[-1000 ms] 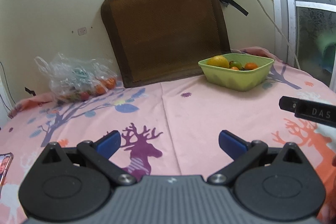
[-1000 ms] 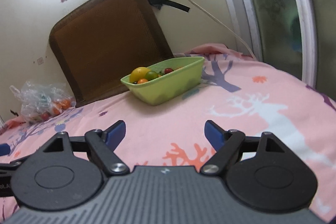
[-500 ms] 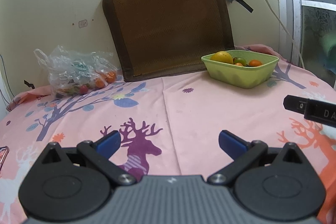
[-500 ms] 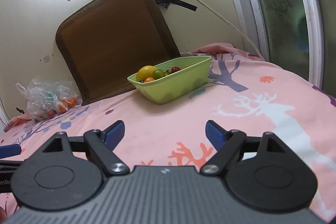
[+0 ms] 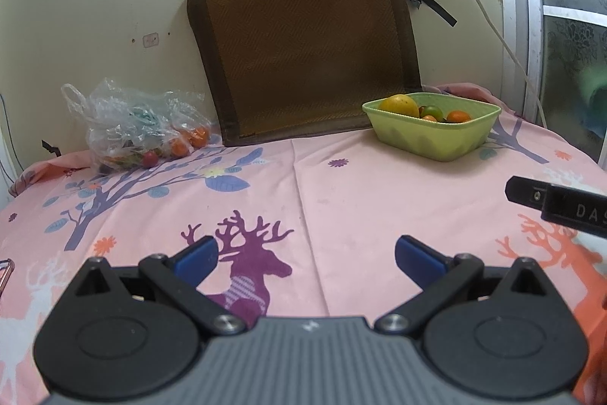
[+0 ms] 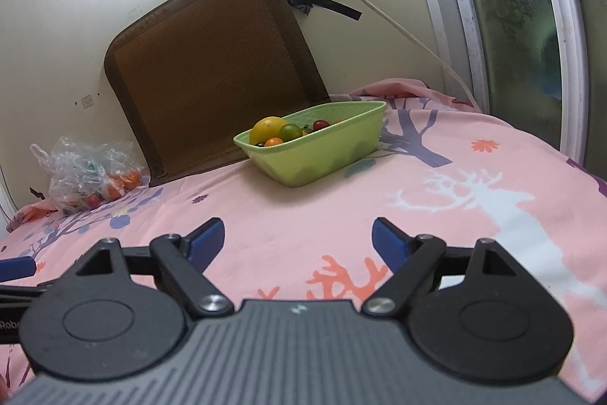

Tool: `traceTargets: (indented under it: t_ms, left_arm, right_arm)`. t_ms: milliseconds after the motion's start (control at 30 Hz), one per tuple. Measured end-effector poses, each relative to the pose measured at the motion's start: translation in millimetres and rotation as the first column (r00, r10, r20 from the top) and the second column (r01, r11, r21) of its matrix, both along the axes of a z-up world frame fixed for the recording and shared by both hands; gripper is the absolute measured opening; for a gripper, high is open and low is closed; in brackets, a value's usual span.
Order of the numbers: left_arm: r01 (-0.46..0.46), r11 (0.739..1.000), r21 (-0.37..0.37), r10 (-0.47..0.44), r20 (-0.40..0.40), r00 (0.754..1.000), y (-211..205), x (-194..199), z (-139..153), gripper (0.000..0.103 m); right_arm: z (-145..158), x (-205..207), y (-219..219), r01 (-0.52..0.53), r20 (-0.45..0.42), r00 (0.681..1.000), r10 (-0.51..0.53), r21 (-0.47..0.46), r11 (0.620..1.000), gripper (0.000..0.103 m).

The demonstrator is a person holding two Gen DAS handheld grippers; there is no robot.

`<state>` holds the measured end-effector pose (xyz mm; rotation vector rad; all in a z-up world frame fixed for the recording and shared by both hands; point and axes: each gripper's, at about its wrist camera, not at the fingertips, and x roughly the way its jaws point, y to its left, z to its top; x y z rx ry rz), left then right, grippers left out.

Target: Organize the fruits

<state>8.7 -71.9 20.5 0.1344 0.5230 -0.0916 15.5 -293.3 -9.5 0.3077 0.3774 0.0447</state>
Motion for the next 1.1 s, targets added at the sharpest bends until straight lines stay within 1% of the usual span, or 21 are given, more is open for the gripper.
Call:
traceTargets:
  t_ms: [300,500,633,800,1100]
  left_arm:
    - [-0.002,1.000,-0.007,0.002,-0.004,1.000,0,-1,1,0.103]
    - [-0.014,1.000,-0.021,0.012,-0.074,0.997,3,4,-5,0.103]
    - [-0.023,0.999,-0.029,0.020,-0.088,0.996,5,5,-6,0.103]
    - [-0.031,0.999,-0.018,0.029,-0.113,0.993,3,9,-9,0.103]
    - [-0.039,0.999,-0.002,0.039,-0.109,0.993,1,7,-9,0.103]
  right_arm:
    - [0,-2,1,-0.001,0.004,1.000,0.001,0.004,1.000,0.088]
    - [0,-2,1,0.000,0.005,1.000,0.000,0.004,1.000,0.089]
    - [1,-2,2,-0.003,0.002,1.000,0.003,0.001,1.000,0.089]
    - [1,-1,2,-0.003,0.003,1.000,0.003,0.003,1.000,0.089]
    - [1,-1,1,-0.007,0.006,1.000,0.007,0.003,1.000,0.089]
